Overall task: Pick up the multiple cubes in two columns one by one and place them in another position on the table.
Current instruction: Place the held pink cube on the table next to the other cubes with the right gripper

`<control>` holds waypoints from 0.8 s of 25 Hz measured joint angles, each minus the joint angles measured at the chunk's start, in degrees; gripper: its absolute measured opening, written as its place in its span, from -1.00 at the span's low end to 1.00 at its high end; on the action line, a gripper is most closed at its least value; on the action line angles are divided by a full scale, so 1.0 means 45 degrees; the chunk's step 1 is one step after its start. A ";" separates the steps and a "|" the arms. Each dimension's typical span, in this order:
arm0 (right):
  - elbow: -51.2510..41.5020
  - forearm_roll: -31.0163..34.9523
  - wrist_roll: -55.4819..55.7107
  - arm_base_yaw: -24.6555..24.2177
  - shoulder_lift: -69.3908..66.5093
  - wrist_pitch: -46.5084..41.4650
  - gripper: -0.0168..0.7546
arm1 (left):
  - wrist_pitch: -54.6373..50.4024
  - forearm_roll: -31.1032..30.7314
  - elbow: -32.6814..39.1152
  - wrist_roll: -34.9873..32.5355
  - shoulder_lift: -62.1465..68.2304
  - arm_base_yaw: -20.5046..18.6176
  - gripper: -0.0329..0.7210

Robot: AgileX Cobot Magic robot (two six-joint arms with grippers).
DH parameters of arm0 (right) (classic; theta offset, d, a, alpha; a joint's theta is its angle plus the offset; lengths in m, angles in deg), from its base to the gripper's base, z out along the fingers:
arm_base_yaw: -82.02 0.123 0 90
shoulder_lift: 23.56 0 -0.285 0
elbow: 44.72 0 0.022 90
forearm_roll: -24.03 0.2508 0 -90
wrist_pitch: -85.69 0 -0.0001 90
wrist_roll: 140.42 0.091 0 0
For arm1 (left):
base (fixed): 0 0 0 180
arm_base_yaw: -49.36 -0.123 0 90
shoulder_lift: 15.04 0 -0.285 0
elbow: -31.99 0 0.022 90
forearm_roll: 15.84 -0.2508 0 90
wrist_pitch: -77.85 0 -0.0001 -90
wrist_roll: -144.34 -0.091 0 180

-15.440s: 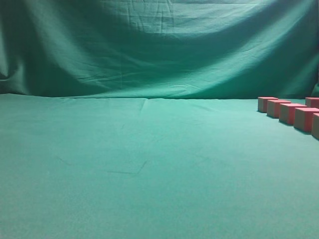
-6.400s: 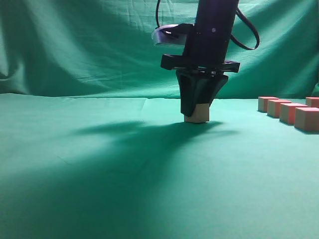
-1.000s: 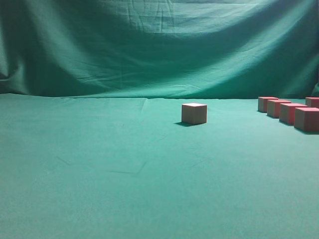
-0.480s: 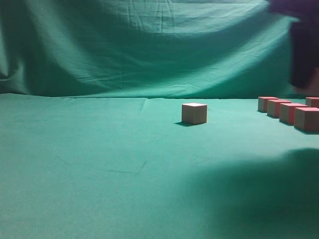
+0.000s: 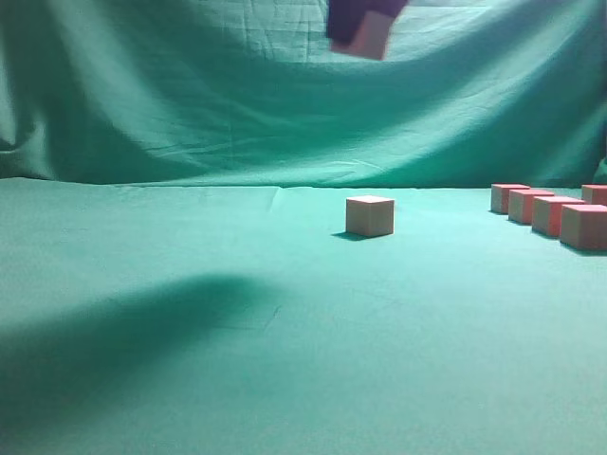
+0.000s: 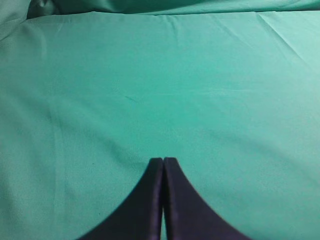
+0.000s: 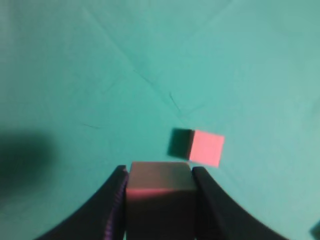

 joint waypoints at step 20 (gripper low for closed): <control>0.4138 -0.0404 -0.4059 0.0591 -0.4650 -0.0745 -0.28 | 0.0000 0.0000 0.0000 0.0000 0.0000 0.0000 -0.91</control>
